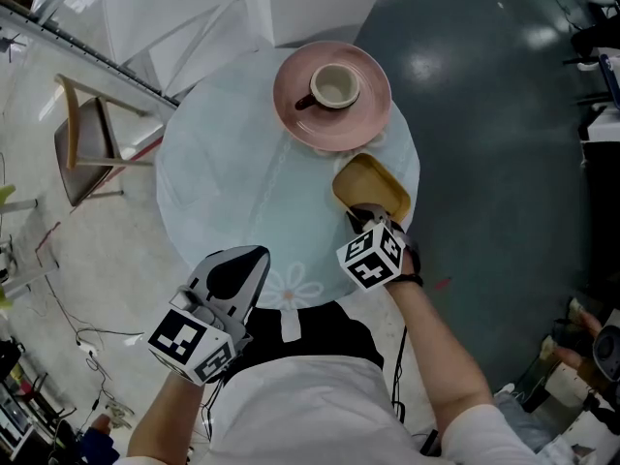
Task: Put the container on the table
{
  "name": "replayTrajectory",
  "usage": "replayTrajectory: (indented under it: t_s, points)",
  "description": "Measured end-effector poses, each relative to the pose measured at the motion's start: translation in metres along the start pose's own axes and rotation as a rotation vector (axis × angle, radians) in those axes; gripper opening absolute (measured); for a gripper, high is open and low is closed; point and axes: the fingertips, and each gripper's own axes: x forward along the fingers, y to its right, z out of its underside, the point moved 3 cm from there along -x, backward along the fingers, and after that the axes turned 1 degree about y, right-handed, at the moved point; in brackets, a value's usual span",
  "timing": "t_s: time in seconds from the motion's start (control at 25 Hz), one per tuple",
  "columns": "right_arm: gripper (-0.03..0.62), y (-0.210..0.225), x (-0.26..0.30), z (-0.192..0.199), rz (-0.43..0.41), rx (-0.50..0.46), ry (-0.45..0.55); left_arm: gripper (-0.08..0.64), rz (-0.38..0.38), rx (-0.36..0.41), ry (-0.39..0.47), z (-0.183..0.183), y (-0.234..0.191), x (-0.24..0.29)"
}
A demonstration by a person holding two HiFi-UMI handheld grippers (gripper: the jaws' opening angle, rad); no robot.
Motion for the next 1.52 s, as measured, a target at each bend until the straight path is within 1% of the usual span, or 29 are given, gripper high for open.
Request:
replayTrajectory:
  t_s: [0.2,0.28,0.32,0.36,0.64,0.96,1.16,1.52]
  points:
    - [0.036,-0.002,-0.001,-0.001,-0.009,0.019,0.014,0.021,0.001,0.007,-0.001,0.0,0.001,-0.002]
    - [0.093,-0.004,-0.002,-0.001,-0.016,0.026,0.018,0.021,0.0,0.009,-0.001,0.0,0.002,-0.004]
    - [0.114,-0.005,-0.003,-0.002,-0.017,0.027,0.02,0.021,0.0,0.011,0.0,0.0,0.002,-0.005]
    - [0.12,-0.005,-0.004,-0.002,-0.014,0.028,0.025,0.02,0.0,0.013,0.0,0.0,0.003,-0.006]
    - [0.121,-0.002,-0.029,-0.009,0.029,0.048,0.083,0.021,0.006,0.038,0.012,-0.004,0.013,-0.016]
    - [0.12,-0.001,-0.063,-0.016,0.041,0.142,0.156,0.021,0.026,0.079,0.024,-0.015,0.022,-0.025]
    - [0.12,-0.003,-0.089,-0.022,0.057,0.181,0.21,0.021,0.039,0.106,0.035,-0.023,0.029,-0.035]
    - [0.093,-0.008,-0.14,-0.036,0.105,0.254,0.332,0.021,0.072,0.165,0.06,-0.04,0.043,-0.051]
